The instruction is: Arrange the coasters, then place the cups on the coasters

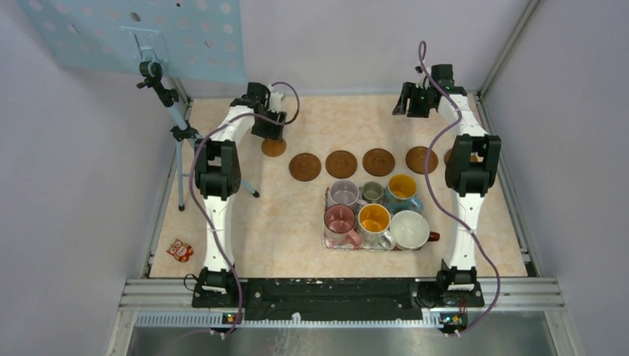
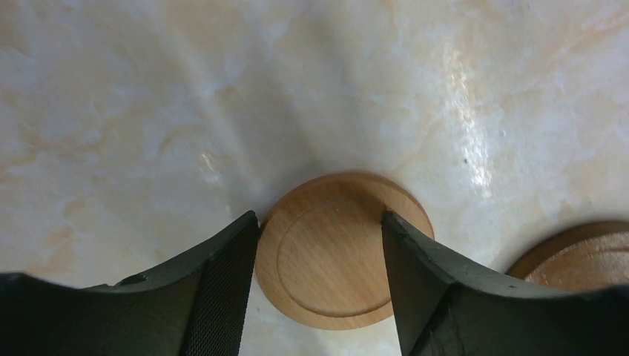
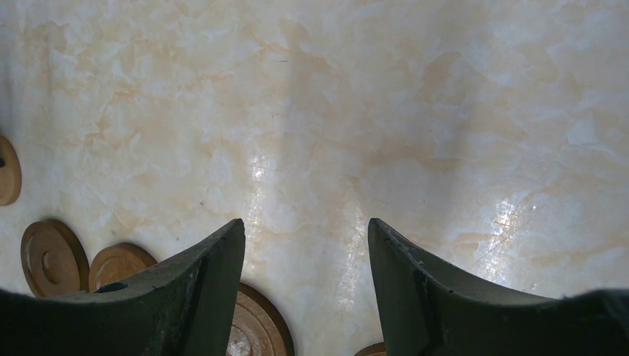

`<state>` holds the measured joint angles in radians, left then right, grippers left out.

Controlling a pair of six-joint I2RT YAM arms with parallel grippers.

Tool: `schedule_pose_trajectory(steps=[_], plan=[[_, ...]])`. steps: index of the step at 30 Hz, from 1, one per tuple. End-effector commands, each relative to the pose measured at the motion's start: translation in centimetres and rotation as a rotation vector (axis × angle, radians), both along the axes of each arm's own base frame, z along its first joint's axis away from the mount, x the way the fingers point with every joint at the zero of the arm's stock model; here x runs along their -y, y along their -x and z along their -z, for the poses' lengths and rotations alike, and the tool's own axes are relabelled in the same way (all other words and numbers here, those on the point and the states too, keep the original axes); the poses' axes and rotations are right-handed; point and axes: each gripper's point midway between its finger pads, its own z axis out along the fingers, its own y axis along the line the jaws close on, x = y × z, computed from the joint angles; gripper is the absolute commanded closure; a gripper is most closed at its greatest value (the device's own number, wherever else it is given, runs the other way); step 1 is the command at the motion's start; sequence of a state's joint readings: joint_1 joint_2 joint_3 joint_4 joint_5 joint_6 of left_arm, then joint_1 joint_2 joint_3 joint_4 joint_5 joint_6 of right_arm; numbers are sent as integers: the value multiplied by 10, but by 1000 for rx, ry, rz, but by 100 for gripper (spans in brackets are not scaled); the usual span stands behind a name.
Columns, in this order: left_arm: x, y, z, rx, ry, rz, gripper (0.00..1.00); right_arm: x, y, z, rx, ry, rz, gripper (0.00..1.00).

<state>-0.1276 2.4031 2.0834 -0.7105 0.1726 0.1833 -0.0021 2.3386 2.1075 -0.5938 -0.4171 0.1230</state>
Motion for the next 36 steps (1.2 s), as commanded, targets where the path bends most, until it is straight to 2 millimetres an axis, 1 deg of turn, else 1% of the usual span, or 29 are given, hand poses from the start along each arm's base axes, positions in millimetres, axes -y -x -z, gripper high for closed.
schedule_pose_trajectory(steps=[1,5,9,14,24,31,32,33,36], plan=[[8,36,-6,-99,62,-11,33,-5,-3,-58,119,1,-23,39],[10,57,-2,-152,79,0,33,-5,-2,-56,111,1,-23,39],[0,72,2,-201,35,0,33,-5,-1,-57,113,2,-23,39],[-16,84,9,-225,-28,1,36,-4,1,-58,114,5,-24,39],[-36,114,14,-254,-137,78,41,-4,2,-58,113,13,-25,39],[-45,138,15,-279,-176,110,41,-4,2,-59,115,10,-25,39],[-46,142,16,-283,-180,114,42,-1,2,-59,116,10,-20,40],[-47,144,16,-285,-186,117,42,2,2,-59,115,10,-14,40],[-51,149,16,-291,-205,123,42,2,2,-59,115,9,-15,40]])
